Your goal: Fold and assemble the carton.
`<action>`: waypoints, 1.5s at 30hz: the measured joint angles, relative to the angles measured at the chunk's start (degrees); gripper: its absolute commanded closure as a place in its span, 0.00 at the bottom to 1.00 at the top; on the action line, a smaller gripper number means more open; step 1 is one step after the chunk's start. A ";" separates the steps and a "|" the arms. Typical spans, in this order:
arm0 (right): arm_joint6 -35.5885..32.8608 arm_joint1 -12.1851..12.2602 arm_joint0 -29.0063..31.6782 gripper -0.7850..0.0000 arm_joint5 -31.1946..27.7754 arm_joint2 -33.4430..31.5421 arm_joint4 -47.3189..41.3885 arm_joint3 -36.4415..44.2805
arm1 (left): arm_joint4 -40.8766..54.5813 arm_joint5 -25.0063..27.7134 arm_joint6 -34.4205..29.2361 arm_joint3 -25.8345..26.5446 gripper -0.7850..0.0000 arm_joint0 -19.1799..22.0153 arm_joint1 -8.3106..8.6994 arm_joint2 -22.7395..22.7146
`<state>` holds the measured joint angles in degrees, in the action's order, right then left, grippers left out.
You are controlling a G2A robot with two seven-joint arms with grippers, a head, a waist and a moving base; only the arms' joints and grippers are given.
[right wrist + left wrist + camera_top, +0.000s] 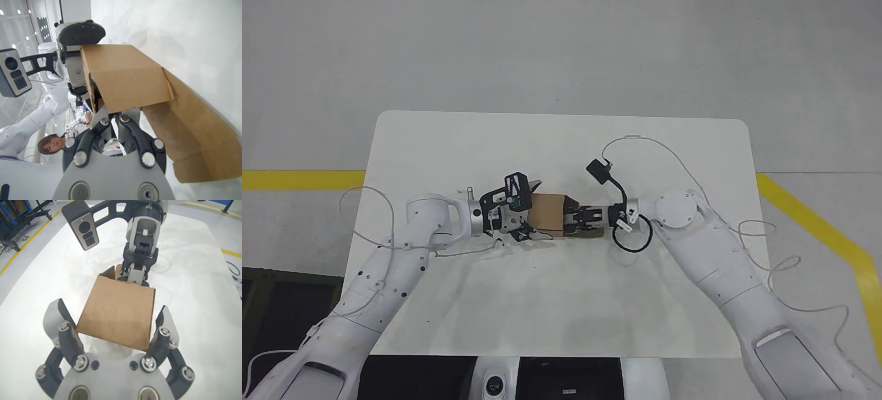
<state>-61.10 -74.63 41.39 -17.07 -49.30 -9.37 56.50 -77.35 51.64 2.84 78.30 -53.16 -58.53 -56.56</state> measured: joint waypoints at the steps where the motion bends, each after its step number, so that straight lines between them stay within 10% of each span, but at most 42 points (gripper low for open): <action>1: 0.00 0.25 0.09 1.00 -0.11 -0.60 0.32 -0.01 | -0.03 0.00 0.00 0.00 0.00 -0.02 -0.01 -0.03; 14: 2.06 4.38 4.60 1.00 3.65 -9.60 7.99 8.49 | 0.14 0.12 -0.30 0.10 0.00 -0.33 -0.06 -0.53; 45: -4.19 1.08 -3.86 1.00 -3.68 -1.01 4.67 -2.29 | 0.24 0.89 -1.08 0.53 0.00 -0.87 -0.15 -1.30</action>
<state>-65.29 -73.55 37.53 -20.76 -50.30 -4.70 54.21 -77.12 52.53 1.76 78.83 -54.03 -58.68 -57.86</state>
